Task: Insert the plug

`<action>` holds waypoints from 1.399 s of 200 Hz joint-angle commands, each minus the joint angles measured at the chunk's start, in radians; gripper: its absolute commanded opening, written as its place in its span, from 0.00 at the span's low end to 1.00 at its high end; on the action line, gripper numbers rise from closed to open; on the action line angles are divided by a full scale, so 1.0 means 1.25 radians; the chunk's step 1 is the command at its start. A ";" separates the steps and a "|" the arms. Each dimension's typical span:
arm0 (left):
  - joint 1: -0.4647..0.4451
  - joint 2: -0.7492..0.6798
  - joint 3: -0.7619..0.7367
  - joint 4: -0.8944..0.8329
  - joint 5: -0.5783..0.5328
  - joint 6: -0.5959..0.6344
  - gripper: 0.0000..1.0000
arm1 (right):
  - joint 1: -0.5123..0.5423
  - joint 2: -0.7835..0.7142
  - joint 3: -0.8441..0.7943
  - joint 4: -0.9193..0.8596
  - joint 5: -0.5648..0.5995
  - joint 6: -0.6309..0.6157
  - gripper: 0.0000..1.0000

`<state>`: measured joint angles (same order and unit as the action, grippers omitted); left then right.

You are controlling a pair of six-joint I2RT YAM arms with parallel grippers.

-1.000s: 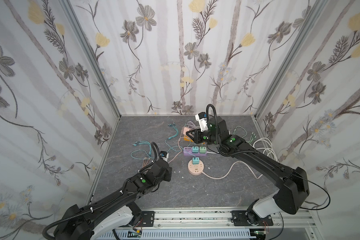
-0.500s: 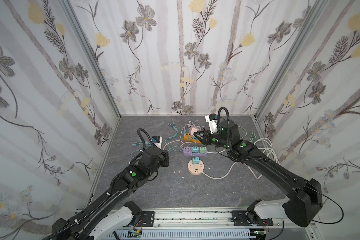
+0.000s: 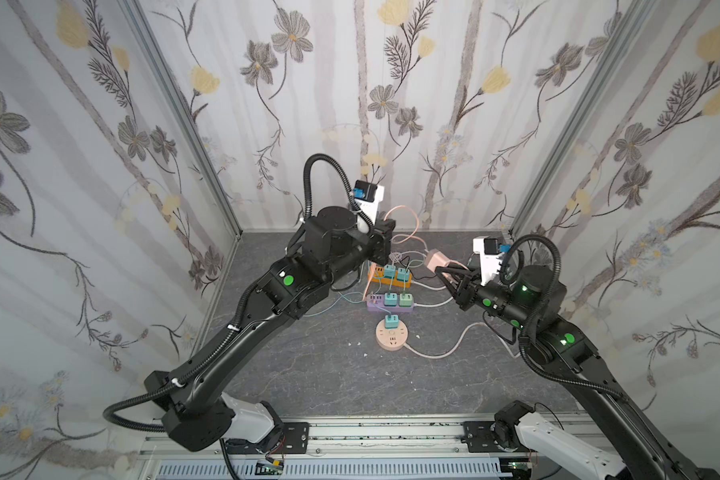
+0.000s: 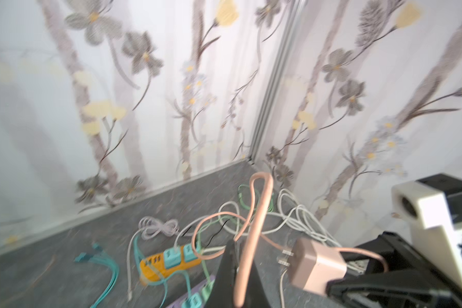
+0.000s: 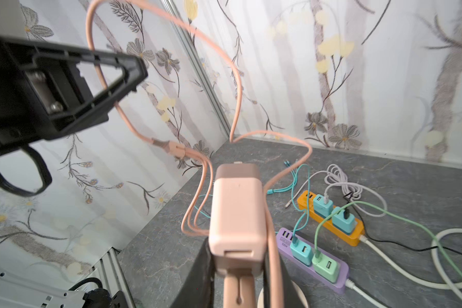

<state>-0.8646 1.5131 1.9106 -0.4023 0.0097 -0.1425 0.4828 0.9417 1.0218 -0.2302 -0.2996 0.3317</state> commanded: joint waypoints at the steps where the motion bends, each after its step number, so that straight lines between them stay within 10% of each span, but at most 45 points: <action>1: -0.012 0.136 0.145 -0.023 0.146 0.022 0.00 | -0.014 -0.082 -0.007 -0.075 0.052 -0.064 0.00; 75: -0.050 0.729 0.677 -0.020 0.489 -0.158 0.00 | -0.042 -0.177 -0.023 -0.330 0.251 -0.087 0.00; 91: -0.052 0.716 0.604 -0.036 0.503 -0.136 0.06 | -0.042 -0.162 -0.044 -0.333 0.251 -0.083 0.00; 112: -0.051 0.670 0.441 -0.068 0.455 -0.046 0.57 | -0.042 -0.128 -0.064 -0.334 0.225 -0.086 0.00; 126: -0.048 0.656 0.381 -0.134 0.380 0.024 0.71 | -0.042 -0.107 -0.102 -0.334 0.209 -0.082 0.00; 187: -0.009 0.638 0.332 -0.304 0.302 0.121 0.85 | -0.043 -0.102 -0.153 -0.315 0.228 -0.047 0.00; 280: 0.021 0.258 -0.085 -0.103 0.066 0.058 1.00 | -0.030 0.100 -0.153 -0.222 0.004 -0.210 0.00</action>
<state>-0.8440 1.9484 1.9446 -0.6498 0.2363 -0.0330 0.4335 0.9829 0.8131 -0.5972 -0.1810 0.1890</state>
